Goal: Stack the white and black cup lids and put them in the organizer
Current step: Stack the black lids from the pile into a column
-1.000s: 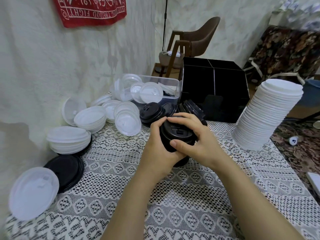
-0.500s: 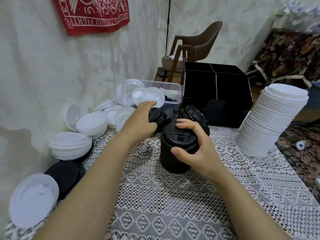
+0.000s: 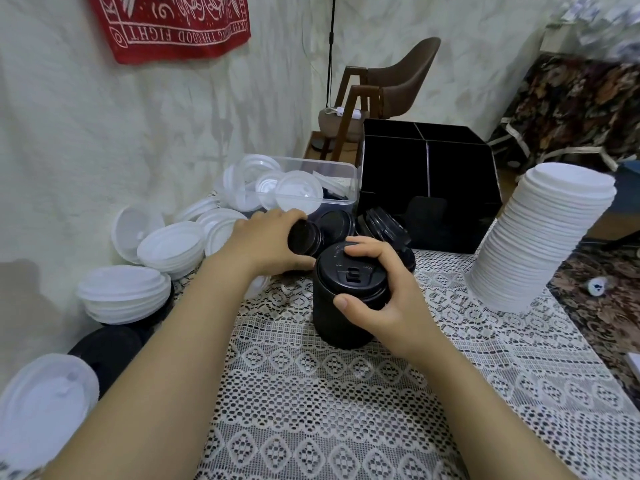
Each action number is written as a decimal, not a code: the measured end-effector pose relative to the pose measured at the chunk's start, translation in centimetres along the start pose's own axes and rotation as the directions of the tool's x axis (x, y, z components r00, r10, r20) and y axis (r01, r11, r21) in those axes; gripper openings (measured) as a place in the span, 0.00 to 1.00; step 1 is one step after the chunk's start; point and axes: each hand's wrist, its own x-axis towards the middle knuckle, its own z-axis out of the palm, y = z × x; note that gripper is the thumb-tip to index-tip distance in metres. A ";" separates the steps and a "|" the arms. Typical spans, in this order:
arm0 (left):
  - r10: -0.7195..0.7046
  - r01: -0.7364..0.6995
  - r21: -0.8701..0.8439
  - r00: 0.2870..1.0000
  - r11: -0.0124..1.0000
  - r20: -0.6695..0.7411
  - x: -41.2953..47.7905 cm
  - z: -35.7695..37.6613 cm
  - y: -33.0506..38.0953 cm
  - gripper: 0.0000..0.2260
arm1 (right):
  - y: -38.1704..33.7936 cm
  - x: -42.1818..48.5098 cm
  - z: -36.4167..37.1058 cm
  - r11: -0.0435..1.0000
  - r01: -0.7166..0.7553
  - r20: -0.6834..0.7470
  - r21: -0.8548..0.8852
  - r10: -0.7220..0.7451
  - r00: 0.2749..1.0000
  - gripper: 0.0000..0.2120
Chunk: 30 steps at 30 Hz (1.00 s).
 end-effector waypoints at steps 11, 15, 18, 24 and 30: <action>0.070 -0.062 -0.286 0.997 0.956 0.015 -3.1 2.0 -1.0 0.43 | 0.0 0.0 0.1 1.000 -0.002 0.001 0.010 0.002 1.000 0.25; 0.051 -0.079 -0.343 0.995 0.936 -0.090 -3.5 2.2 -1.6 0.42 | 0.0 0.0 0.0 1.000 -0.004 0.002 0.003 0.004 1.000 0.25; -0.029 0.000 -0.190 0.989 0.982 -0.148 -4.0 2.4 -1.1 0.40 | 0.0 0.0 0.0 1.000 0.000 0.000 0.002 0.000 1.000 0.25; 0.010 0.005 -0.246 0.998 0.969 0.058 -4.7 2.1 -0.9 0.46 | 0.0 -0.1 0.0 1.000 -0.005 0.001 -0.012 0.005 1.000 0.24; 0.072 -0.049 -0.391 0.996 0.919 0.045 -5.2 1.7 -1.6 0.40 | 0.0 -0.1 0.0 1.000 -0.002 0.003 -0.018 0.002 1.000 0.24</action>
